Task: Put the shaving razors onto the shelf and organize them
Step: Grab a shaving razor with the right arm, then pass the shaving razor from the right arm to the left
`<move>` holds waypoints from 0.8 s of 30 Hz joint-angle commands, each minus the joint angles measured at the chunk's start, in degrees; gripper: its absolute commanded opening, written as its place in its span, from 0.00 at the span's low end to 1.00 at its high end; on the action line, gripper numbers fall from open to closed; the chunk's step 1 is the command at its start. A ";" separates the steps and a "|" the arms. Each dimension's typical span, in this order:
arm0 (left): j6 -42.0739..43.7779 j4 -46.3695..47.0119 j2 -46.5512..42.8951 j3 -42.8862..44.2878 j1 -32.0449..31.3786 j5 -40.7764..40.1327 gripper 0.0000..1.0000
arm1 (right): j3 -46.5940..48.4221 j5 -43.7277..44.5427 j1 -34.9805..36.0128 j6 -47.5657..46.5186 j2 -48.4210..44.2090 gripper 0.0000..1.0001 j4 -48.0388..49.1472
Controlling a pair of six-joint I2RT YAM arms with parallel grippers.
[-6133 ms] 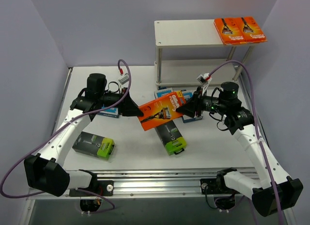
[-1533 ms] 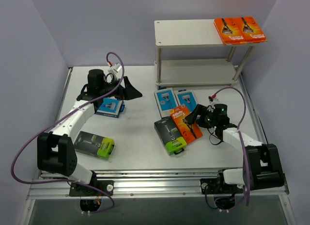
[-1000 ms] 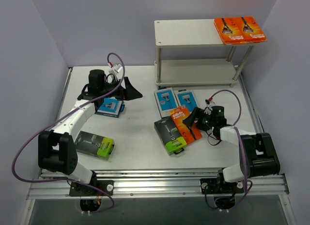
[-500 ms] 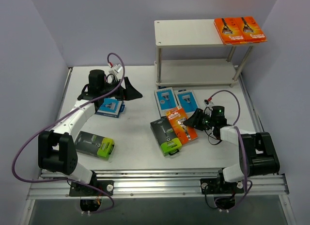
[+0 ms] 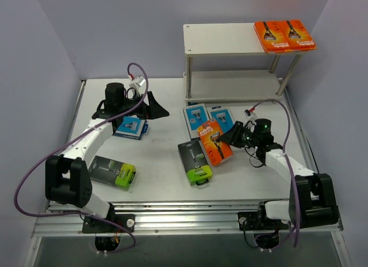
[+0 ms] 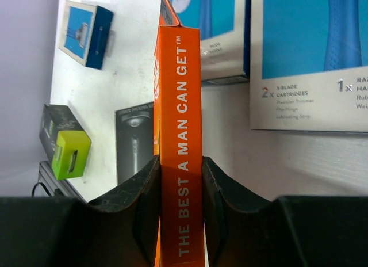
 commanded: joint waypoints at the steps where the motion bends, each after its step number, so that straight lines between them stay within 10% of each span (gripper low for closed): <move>1: -1.74 4.53 -1.43 0.64 0.27 3.01 0.97 | 5.08 -0.66 -0.09 2.49 -6.10 0.00 -1.55; 15: -25.46 37.56 2.16 -7.36 -3.49 13.56 0.97 | 10.54 15.58 6.31 15.85 -16.84 0.00 2.47; 24: -27.85 40.41 4.81 -7.98 -11.76 14.09 0.97 | 12.65 24.99 19.06 17.79 -13.15 0.00 11.88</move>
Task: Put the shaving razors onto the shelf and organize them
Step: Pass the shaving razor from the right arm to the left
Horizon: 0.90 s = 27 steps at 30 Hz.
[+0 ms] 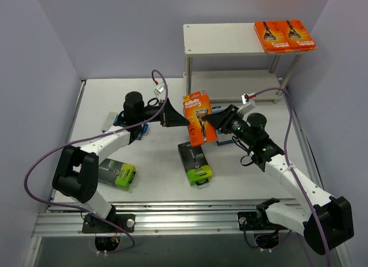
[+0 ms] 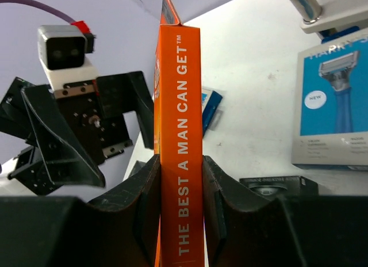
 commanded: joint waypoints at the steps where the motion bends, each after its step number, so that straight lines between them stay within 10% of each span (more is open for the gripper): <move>1: -1.49 5.15 1.20 0.22 -1.91 1.66 0.97 | 3.47 5.72 2.46 1.49 0.48 0.00 9.37; 6: -4.29 7.77 2.25 -0.57 -3.93 1.83 0.92 | 1.28 8.01 4.39 2.54 0.22 0.00 15.43; 17: -34.95 49.78 10.95 -3.12 -3.76 4.38 0.20 | -2.94 13.72 7.47 2.55 -1.71 0.00 18.26; 27: -37.00 52.88 9.29 -1.63 1.42 6.84 0.05 | -6.11 12.41 7.91 -2.11 -8.21 0.01 10.09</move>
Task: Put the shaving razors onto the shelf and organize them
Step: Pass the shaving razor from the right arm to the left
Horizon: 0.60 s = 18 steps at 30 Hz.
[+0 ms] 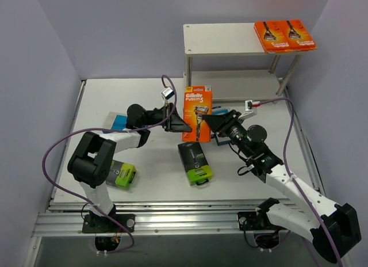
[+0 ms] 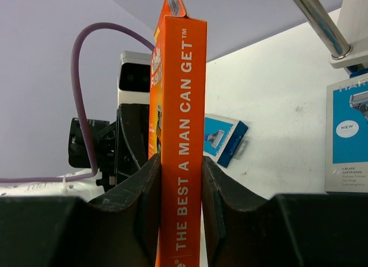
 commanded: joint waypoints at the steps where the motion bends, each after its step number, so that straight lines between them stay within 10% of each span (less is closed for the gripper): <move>1: -0.79 8.10 -2.86 1.91 4.92 -1.82 0.03 | -0.18 -2.86 -0.29 -4.52 -3.41 0.08 -2.19; 7: 18.58 -13.41 -8.12 4.99 5.98 5.30 0.02 | 4.39 -5.26 -1.42 -9.00 -6.13 0.53 -11.77; 18: 71.53 -87.60 -10.96 19.39 1.25 1.80 0.02 | 11.67 -29.23 -20.22 -10.85 -3.32 0.67 -14.68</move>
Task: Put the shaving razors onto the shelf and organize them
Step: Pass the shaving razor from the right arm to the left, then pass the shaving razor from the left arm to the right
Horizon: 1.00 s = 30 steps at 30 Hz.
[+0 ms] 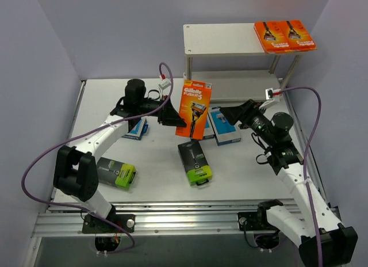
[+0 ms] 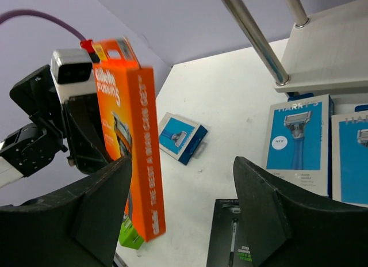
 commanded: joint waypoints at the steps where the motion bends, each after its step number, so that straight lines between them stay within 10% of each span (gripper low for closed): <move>1: 23.58 -27.38 -0.31 4.56 -3.44 -3.66 0.02 | 4.08 -13.64 -5.35 -1.49 1.58 0.67 1.75; 13: 37.50 -47.70 0.66 7.03 -9.51 -13.35 0.02 | 19.37 -32.89 -10.98 -15.96 8.25 0.64 -13.08; 30: 38.82 -54.56 -3.64 7.03 -16.01 -14.05 0.02 | 18.15 -31.50 -5.02 -26.45 8.96 0.61 -30.41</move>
